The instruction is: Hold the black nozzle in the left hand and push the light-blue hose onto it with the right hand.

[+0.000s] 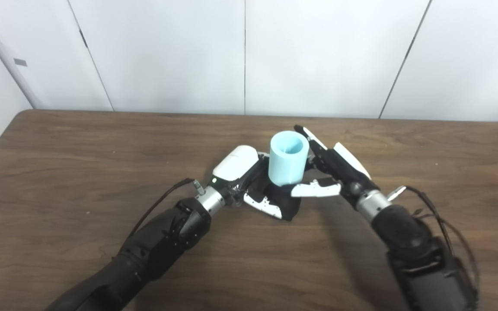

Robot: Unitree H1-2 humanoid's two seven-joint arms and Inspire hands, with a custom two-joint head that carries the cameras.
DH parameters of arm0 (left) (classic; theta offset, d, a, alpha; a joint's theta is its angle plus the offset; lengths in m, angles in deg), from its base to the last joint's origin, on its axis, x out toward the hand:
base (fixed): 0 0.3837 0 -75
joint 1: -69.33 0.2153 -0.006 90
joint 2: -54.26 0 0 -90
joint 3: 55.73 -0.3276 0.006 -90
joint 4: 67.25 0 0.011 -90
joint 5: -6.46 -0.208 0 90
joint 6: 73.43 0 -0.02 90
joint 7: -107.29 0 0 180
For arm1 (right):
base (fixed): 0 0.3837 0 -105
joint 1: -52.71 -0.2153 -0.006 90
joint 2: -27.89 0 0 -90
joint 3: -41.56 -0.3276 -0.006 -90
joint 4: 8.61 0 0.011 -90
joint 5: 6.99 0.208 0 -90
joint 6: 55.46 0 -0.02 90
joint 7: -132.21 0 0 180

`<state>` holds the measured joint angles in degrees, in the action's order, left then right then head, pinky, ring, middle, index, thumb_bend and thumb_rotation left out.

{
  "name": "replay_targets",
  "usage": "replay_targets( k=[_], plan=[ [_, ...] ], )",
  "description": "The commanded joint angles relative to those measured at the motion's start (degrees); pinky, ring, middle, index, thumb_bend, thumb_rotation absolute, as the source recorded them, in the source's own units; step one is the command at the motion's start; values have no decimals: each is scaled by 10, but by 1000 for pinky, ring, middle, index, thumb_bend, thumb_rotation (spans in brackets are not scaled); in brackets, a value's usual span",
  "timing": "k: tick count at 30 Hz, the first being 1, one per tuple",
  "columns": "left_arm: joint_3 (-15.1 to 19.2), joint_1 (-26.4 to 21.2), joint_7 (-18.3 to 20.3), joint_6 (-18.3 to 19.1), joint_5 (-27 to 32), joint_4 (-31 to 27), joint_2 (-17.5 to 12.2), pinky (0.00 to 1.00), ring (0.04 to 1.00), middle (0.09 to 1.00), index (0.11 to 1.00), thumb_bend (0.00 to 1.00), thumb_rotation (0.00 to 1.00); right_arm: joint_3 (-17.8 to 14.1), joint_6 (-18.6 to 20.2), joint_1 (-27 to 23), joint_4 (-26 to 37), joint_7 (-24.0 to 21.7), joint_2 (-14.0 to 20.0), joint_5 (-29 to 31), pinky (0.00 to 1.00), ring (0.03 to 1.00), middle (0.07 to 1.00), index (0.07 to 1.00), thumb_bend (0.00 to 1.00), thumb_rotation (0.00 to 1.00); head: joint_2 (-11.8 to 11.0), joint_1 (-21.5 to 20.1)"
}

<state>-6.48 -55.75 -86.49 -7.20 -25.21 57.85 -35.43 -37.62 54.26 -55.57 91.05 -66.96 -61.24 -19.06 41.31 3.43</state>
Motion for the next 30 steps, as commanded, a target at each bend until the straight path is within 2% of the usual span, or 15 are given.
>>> replay_targets(
  k=[1, 4, 9, 13, 19, 22, 24, 27, 30],
  plan=[
    [-45, 65, 109, 25, -43, 70, -5, 533, 599, 493, 477, 524, 0, -26, -36, -38, 49, -24, 20, 53, 984, 1000, 1000, 1000, 1000, 449, 0, -1],
    [-47, 64, 108, 22, -45, 72, -6, 522, 595, 490, 479, 524, 0, -44, -33, -47, 69, -24, 15, 88, 999, 1000, 1000, 1000, 1000, 441, -1, -2],
    [-46, 63, 109, 21, -45, 74, -5, 527, 599, 496, 474, 524, 0, -59, -73, -53, 84, -18, 19, 112, 1000, 1000, 1000, 1000, 1000, 501, -2, -2],
    [-46, 64, 108, 18, -45, 76, -4, 523, 592, 494, 476, 525, 0, -59, -114, -58, 100, -30, 30, 131, 1000, 1000, 1000, 1000, 1000, 482, -1, 0],
    [-44, 66, 114, 24, -43, 70, -5, 512, 582, 494, 476, 525, 0, -57, -138, -56, 121, -35, 30, 144, 1000, 1000, 1000, 993, 1000, 458, 0, 0],
    [-46, 66, 109, 20, -46, 72, -5, 535, 591, 488, 481, 525, 0, -44, -173, -56, 126, -33, 37, 107, 1000, 1000, 1000, 976, 981, 545, 0, -1],
    [-46, 66, 108, 20, -46, 73, -5, 529, 589, 488, 481, 525, 0, -31, -205, -59, 122, -32, 47, 66, 995, 1000, 1000, 989, 920, 663, 0, -1],
    [-45, 67, 109, 20, -45, 72, -5, 527, 591, 492, 478, 525, 0, -6, -227, -65, 130, -42, 72, -10, 999, 1000, 1000, 999, 876, 814, 0, 0],
    [-45, 67, 110, 21, -45, 70, -5, 528, 592, 493, 477, 525, 0, 16, -273, -74, 135, -45, 92, -78, 988, 1000, 1000, 1000, 853, 907, 1, 1]
  ],
)
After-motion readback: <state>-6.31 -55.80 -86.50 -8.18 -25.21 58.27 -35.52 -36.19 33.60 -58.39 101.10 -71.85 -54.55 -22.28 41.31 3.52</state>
